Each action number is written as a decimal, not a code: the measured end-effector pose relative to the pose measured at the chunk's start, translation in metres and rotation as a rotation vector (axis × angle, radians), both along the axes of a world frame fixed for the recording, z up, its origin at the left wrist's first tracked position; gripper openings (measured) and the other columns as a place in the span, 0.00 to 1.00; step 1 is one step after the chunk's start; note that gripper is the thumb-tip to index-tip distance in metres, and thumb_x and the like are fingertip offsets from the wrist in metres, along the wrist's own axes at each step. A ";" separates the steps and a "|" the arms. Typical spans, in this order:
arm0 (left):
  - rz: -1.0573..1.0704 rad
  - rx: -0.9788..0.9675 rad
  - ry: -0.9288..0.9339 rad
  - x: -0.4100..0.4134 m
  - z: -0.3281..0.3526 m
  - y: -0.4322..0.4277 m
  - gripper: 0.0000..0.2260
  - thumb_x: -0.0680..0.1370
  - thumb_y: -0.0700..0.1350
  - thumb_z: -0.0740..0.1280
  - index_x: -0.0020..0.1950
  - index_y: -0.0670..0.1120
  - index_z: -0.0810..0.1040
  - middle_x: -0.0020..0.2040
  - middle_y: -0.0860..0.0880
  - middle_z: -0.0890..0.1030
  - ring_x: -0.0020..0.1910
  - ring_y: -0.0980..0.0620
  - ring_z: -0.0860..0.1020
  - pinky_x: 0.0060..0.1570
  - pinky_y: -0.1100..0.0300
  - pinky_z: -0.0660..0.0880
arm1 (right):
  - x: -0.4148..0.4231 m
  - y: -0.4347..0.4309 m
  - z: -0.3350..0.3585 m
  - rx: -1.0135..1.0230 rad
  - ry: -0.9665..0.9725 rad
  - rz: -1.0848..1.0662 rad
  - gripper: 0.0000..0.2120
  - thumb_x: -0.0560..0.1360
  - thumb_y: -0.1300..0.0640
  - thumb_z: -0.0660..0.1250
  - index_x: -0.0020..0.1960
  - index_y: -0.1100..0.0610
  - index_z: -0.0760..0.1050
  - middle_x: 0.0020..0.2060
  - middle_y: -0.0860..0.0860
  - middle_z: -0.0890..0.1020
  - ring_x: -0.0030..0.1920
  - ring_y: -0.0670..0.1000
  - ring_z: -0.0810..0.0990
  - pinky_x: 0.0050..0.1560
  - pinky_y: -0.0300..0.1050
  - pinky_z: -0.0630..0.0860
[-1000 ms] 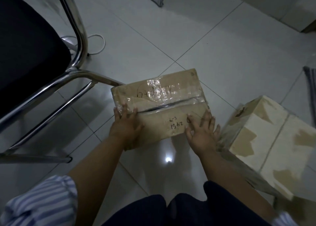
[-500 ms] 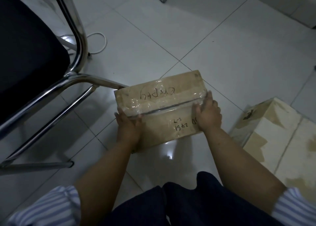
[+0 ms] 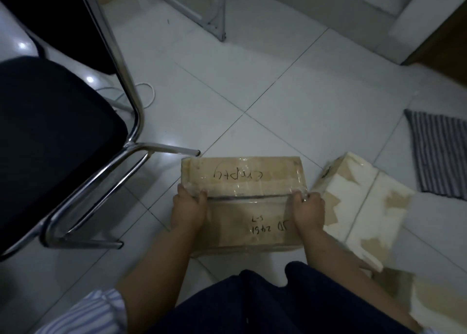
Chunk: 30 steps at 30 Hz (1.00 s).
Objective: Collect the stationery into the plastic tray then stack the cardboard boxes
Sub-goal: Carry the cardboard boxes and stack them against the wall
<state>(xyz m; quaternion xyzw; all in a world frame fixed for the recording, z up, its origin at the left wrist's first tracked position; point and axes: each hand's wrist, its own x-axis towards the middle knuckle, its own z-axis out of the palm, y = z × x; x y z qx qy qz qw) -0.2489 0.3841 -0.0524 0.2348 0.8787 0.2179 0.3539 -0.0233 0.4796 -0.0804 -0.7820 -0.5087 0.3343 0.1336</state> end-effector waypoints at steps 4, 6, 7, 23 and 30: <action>-0.059 -0.015 0.068 0.025 0.081 0.002 0.29 0.79 0.55 0.59 0.75 0.43 0.56 0.66 0.37 0.70 0.62 0.37 0.73 0.59 0.43 0.73 | 0.029 -0.011 0.085 0.018 0.044 -0.079 0.18 0.79 0.51 0.58 0.57 0.67 0.66 0.51 0.64 0.78 0.48 0.62 0.77 0.43 0.47 0.68; -0.078 -0.011 0.084 0.036 0.126 0.000 0.29 0.79 0.55 0.59 0.75 0.44 0.55 0.67 0.37 0.69 0.63 0.37 0.72 0.62 0.42 0.70 | 0.045 -0.018 0.132 0.053 0.032 -0.106 0.16 0.79 0.51 0.59 0.54 0.65 0.65 0.48 0.63 0.78 0.41 0.58 0.74 0.40 0.46 0.67; -0.092 0.005 0.086 0.041 0.148 -0.002 0.29 0.79 0.55 0.59 0.76 0.45 0.55 0.67 0.37 0.69 0.64 0.37 0.71 0.63 0.42 0.69 | 0.052 -0.020 0.155 0.076 0.033 -0.115 0.15 0.78 0.51 0.60 0.52 0.64 0.65 0.47 0.63 0.78 0.40 0.56 0.72 0.39 0.46 0.66; -0.545 0.219 0.166 0.117 0.409 -0.047 0.28 0.81 0.54 0.53 0.78 0.52 0.46 0.66 0.38 0.66 0.61 0.38 0.71 0.60 0.48 0.70 | 0.146 -0.150 0.434 0.293 -0.054 -0.358 0.25 0.75 0.45 0.64 0.64 0.61 0.67 0.58 0.63 0.74 0.58 0.63 0.73 0.54 0.53 0.72; -0.829 0.222 0.161 0.164 0.446 -0.050 0.29 0.80 0.55 0.54 0.78 0.51 0.45 0.70 0.36 0.63 0.64 0.35 0.69 0.63 0.46 0.68 | 0.178 -0.233 0.449 0.301 -0.051 -0.620 0.25 0.76 0.45 0.62 0.66 0.59 0.66 0.59 0.63 0.74 0.59 0.63 0.73 0.55 0.52 0.71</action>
